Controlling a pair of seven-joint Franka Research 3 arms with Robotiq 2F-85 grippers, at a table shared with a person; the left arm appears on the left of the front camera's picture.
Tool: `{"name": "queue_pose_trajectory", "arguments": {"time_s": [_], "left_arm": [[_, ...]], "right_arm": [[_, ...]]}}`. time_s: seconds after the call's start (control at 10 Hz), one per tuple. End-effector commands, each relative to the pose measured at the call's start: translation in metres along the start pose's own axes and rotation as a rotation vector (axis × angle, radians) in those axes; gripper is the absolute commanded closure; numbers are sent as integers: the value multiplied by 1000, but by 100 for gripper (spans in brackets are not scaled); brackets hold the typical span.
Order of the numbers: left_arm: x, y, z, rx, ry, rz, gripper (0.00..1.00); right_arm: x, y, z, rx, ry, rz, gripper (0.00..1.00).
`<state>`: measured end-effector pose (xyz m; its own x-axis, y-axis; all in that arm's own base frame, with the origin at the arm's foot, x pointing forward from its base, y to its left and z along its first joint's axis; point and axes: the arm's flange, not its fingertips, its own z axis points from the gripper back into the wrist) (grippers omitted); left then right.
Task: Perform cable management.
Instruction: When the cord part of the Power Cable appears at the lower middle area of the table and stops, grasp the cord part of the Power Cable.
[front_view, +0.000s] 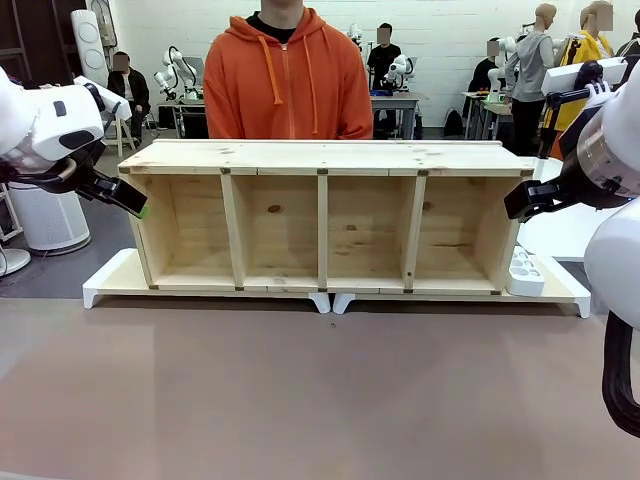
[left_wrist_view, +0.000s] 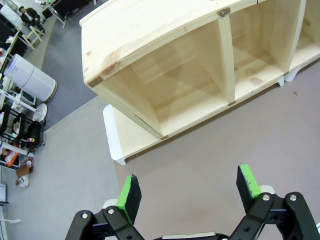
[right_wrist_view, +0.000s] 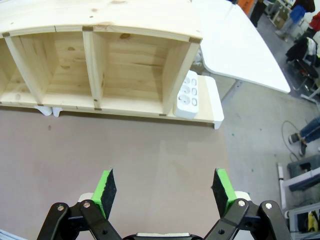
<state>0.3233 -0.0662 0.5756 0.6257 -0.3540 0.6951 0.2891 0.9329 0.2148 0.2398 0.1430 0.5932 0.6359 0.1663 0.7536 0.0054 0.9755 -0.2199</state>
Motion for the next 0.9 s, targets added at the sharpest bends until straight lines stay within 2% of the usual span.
{"name": "queue_pose_trajectory", "arguments": {"time_s": [0.0, 0.8], "left_arm": [[0, 0, 0, -3, 0, 0, 0], [0, 0, 0, -3, 0, 0, 0]], "right_arm": [[0, 0, 0, 4, 0, 8, 0], [0, 0, 0, 4, 0, 8, 0]]}}
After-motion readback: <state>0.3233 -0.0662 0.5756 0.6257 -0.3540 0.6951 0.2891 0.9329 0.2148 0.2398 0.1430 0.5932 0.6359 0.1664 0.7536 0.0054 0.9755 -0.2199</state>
